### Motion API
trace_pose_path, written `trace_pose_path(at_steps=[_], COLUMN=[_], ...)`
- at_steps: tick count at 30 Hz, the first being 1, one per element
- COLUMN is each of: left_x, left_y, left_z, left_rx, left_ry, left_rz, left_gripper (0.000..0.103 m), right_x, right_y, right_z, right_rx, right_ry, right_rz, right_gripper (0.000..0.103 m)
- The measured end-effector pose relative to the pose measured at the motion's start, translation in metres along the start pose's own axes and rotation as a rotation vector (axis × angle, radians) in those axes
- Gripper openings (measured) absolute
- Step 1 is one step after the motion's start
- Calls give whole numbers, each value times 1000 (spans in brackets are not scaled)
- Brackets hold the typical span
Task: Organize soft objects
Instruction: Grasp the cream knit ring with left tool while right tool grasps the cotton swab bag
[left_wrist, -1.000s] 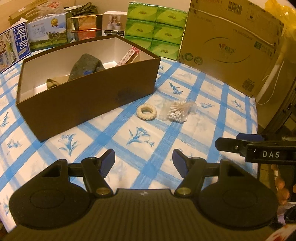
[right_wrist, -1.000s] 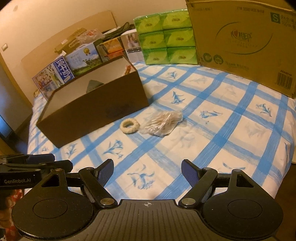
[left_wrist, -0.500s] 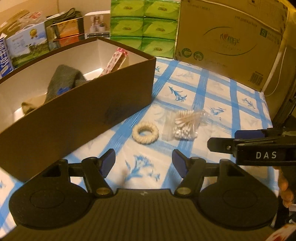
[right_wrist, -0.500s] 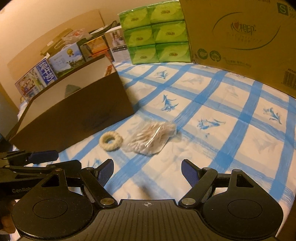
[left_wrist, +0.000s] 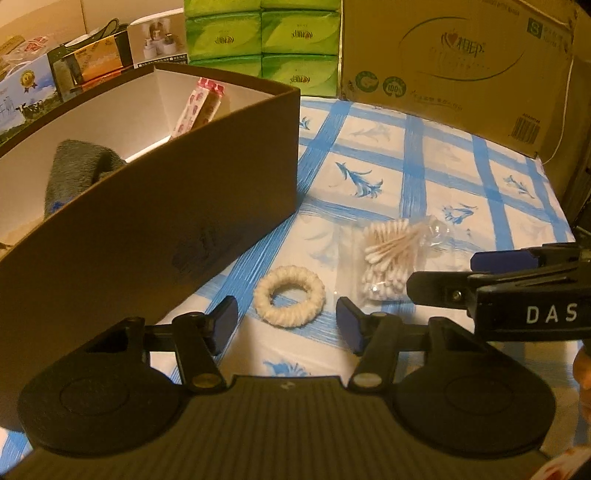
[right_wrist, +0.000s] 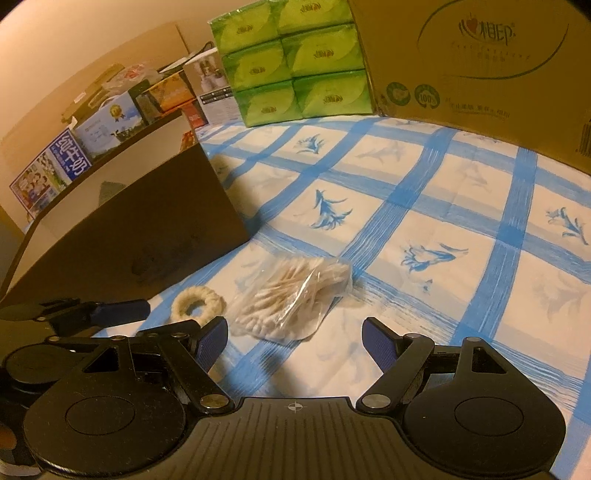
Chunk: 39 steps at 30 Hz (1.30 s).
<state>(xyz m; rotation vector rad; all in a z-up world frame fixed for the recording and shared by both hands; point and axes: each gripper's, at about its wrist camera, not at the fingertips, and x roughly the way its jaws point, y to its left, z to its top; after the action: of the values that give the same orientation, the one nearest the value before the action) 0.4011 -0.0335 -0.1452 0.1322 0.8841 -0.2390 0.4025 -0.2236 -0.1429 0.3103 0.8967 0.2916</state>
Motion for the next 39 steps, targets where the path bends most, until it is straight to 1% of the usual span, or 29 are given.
trace_pose_path(at_steps=[5, 7, 8, 11, 12, 14, 15, 16, 18, 20, 23, 24, 25, 26, 27, 31, 33, 39], left_x=[11, 14, 15, 15, 13, 10, 8, 8, 9, 11, 10, 10, 10, 11, 12, 17, 18, 15], left_y=[3, 5, 7, 12, 14, 16, 18, 20, 26, 31, 32, 31, 30, 29, 29, 28, 27, 25], left_z=[0, 0, -1, -3, -3, -4, -4, -4, -5, -5, -4, -4, -4, -4, -4, -3, -4, -6], left_rx=[-4, -8, -10, -24, -28, -31, -32, -33, -48, -71, -79, -75, -70, -68, -67, -72, -75, -78], left_ry=[-1, -6, -9, -26, -32, -40, -42, -37, -27, -16, -23, -24, -20, -16, -14, 0, 13, 33], left_rz=[2, -3, -5, -13, -12, -2, 10, 24, 30, 22, -1, -7, -10, -7, -7, -15, -22, -18], left_gripper=[49, 39, 38, 29, 24, 20, 9, 7, 8, 9, 10, 11, 13, 15, 16, 15, 15, 9], right_x=[10, 14, 16, 23, 26, 31, 34, 36, 41, 46, 53, 55, 57, 59, 59, 59, 58, 53], right_y=[-2, 0, 1, 2, 2, 4, 5, 6, 8, 12, 17, 19, 20, 22, 25, 27, 27, 25], right_z=[3, 4, 4, 6, 6, 6, 6, 7, 7, 8, 11, 11, 11, 10, 9, 3, 0, 0], right_rx=[17, 12, 10, 15, 17, 16, 13, 10, 4, -8, -37, -50, -67, -92, -134, -224, -240, -243], right_ry=[-1, -2, -1, 6, 9, 11, 13, 15, 13, 6, -3, -9, -13, -17, -25, -42, -47, -38], right_rz=[7, 9, 10, 11, 10, 7, 6, 6, -2, -10, -36, -46, -59, -76, -95, -98, -89, -62], right_gripper=[80, 80, 80, 80, 80, 80, 80, 79, 79, 79, 78, 76, 66, 60, 59, 54, 52, 47])
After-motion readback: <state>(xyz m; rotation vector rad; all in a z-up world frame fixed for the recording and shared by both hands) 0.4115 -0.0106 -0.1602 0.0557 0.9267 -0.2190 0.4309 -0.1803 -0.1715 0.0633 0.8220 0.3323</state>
